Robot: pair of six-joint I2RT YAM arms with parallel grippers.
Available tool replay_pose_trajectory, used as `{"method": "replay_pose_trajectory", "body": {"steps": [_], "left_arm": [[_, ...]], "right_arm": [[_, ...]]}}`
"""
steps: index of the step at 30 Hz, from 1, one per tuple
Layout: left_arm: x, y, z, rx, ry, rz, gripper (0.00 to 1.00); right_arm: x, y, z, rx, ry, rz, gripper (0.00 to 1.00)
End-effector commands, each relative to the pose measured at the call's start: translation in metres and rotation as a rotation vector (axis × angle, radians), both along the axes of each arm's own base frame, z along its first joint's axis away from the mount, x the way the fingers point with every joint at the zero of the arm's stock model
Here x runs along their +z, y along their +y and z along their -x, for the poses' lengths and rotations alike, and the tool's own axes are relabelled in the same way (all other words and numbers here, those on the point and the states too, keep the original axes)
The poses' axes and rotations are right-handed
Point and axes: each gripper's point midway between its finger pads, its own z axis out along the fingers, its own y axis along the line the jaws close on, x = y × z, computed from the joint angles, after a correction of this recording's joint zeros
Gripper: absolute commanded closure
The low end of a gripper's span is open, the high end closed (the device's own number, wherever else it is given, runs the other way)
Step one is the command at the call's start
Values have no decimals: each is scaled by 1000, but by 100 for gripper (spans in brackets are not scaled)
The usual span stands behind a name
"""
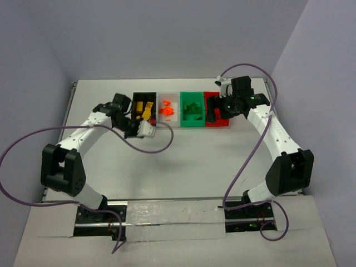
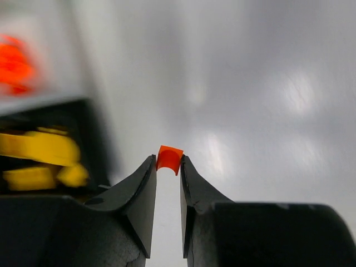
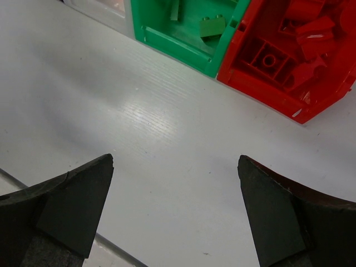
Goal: Sort the legos into containers by color
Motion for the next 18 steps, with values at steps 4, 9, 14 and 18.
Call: {"method": "replay_pose_trajectory", "body": {"steps": [4, 9, 14, 18], "left_arm": [[111, -110, -62, 426, 99, 441, 90], [96, -143, -132, 670, 125, 504, 92], [88, -159, -175, 804, 121, 544, 91], [67, -158, -198, 893, 83, 503, 88]], "right_arm": [[14, 6, -4, 25, -37, -18, 0], [16, 3, -7, 11, -52, -5, 0], [16, 2, -7, 3, -60, 1, 0], [20, 1, -9, -2, -71, 3, 0]]}}
